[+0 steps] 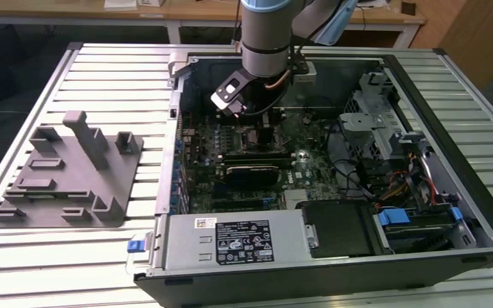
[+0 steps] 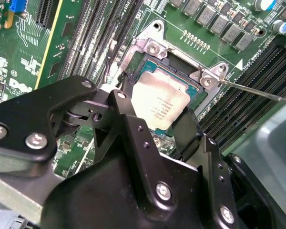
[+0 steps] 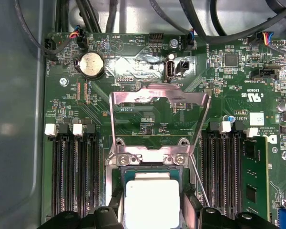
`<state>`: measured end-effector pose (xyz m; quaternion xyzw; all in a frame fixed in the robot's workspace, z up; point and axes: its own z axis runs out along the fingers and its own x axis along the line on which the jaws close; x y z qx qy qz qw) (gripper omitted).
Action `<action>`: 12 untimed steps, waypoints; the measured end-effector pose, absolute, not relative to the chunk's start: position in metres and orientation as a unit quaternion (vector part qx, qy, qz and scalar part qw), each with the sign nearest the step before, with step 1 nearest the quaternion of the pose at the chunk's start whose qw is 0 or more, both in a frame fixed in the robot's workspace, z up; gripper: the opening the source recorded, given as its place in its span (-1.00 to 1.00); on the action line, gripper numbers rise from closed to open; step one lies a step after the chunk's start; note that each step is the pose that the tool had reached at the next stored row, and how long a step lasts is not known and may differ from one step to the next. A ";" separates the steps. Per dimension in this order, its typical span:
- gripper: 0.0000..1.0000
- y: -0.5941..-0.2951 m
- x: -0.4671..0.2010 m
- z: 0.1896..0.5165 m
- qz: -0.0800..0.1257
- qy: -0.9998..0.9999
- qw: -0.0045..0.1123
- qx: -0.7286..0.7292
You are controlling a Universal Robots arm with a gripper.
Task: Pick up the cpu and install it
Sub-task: 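Place the cpu into insertion slot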
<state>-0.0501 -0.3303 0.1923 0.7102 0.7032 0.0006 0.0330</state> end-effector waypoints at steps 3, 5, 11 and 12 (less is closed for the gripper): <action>0.20 -0.330 -0.050 0.192 0.001 0.703 0.033 0.710; 0.20 -0.330 -0.050 0.192 0.001 0.703 0.033 0.710; 0.07 -0.330 -0.050 0.193 0.001 0.703 0.033 0.710; 0.07 -0.330 -0.050 0.193 0.001 0.703 0.033 0.710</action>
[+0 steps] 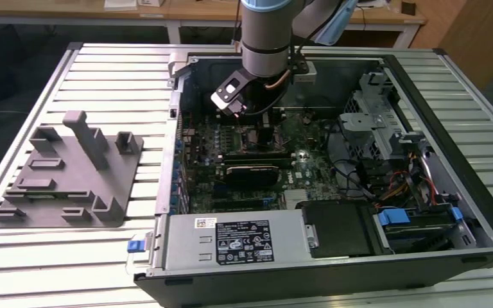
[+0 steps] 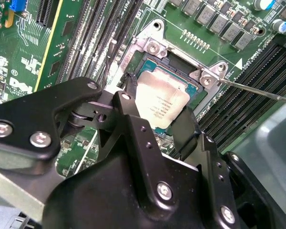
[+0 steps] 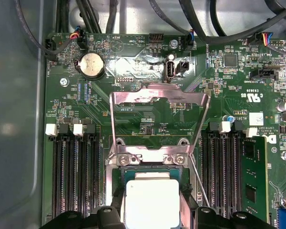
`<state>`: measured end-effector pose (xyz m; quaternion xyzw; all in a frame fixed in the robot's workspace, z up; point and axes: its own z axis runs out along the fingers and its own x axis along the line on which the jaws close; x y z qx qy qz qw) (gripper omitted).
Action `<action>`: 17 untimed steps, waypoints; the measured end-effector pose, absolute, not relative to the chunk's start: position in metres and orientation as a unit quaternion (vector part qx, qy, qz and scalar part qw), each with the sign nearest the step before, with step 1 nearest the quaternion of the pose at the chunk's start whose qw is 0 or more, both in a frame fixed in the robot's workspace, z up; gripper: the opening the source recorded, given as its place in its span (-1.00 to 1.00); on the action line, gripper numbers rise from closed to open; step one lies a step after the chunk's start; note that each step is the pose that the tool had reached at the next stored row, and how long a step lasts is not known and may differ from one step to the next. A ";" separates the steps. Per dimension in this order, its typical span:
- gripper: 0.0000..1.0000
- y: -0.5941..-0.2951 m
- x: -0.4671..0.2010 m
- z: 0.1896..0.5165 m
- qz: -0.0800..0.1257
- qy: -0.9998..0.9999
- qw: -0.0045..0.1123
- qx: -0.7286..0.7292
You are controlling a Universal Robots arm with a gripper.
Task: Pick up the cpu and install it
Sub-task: 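Place the cpu into insertion slot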
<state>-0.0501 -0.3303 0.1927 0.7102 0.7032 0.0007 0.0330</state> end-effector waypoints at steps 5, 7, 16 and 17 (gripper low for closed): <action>0.07 -0.330 -0.050 0.193 0.001 0.703 0.033 0.710; 0.07 -0.330 -0.050 0.193 0.001 0.703 0.033 0.710; 0.10 -0.330 -0.050 0.192 0.001 0.703 0.033 0.710; 0.22 -0.330 -0.050 0.192 0.001 0.703 0.033 0.710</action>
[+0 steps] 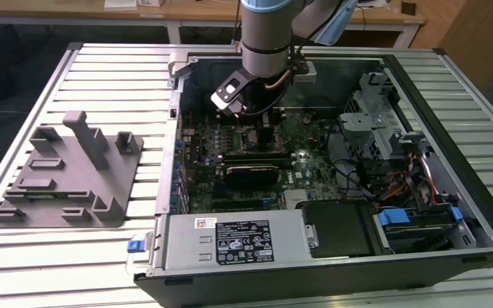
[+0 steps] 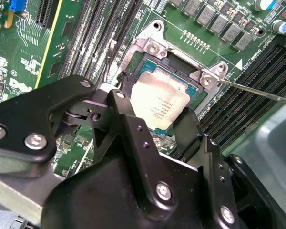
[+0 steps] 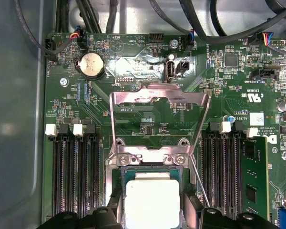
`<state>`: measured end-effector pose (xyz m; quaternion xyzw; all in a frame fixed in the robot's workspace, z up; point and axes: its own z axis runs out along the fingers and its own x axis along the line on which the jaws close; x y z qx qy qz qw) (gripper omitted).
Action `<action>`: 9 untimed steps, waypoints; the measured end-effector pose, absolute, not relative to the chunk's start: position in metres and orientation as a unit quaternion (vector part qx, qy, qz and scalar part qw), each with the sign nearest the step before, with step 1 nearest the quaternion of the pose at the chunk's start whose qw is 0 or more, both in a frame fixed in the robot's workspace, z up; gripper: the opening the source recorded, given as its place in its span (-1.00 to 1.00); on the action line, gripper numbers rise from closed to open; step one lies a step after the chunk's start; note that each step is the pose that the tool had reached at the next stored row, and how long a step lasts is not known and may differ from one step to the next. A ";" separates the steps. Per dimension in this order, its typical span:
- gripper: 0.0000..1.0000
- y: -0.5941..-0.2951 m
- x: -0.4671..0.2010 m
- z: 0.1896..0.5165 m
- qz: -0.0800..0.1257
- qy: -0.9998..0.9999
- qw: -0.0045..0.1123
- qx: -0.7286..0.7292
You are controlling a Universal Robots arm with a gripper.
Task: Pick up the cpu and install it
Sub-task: 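Place the cpu into insertion slot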
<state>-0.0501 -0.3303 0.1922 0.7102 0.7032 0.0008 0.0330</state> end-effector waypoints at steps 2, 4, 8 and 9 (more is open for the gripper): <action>0.22 -0.330 -0.050 0.192 0.001 0.703 0.033 0.710; 0.22 -0.330 -0.050 0.194 0.001 0.703 0.033 0.710; 0.22 -0.330 -0.050 0.202 0.001 0.703 0.033 0.710; 0.22 -0.330 -0.050 0.203 0.001 0.703 0.033 0.710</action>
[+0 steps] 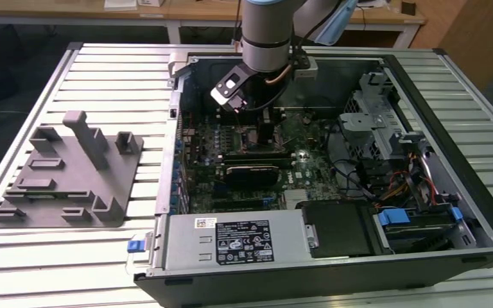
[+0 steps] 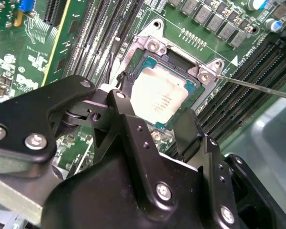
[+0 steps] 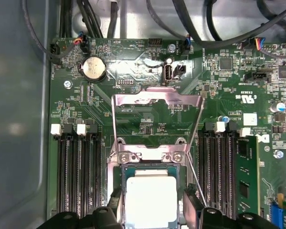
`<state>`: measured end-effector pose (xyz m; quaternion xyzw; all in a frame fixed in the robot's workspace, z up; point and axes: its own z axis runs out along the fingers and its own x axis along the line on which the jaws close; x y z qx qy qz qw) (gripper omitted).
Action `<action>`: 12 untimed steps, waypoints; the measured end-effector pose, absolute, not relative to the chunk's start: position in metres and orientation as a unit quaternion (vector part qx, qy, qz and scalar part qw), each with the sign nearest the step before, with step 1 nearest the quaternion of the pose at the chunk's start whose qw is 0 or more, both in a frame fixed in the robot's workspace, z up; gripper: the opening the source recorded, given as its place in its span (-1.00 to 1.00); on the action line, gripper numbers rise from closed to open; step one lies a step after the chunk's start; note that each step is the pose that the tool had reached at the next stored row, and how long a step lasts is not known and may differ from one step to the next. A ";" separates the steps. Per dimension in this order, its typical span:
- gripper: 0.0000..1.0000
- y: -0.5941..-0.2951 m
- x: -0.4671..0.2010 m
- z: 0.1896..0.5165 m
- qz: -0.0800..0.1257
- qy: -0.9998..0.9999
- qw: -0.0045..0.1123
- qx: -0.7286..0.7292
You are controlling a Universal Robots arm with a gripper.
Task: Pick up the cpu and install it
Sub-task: 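Place the cpu into insertion slot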
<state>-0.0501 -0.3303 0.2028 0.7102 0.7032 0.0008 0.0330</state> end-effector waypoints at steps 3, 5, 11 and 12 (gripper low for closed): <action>0.22 -0.330 -0.050 0.203 0.001 0.703 0.033 0.710; 0.22 -0.330 -0.050 0.203 0.001 0.703 0.033 0.710; -0.05 -0.330 -0.050 0.203 0.001 0.703 0.033 0.710; -0.17 -0.330 -0.050 0.203 0.001 0.703 0.033 0.710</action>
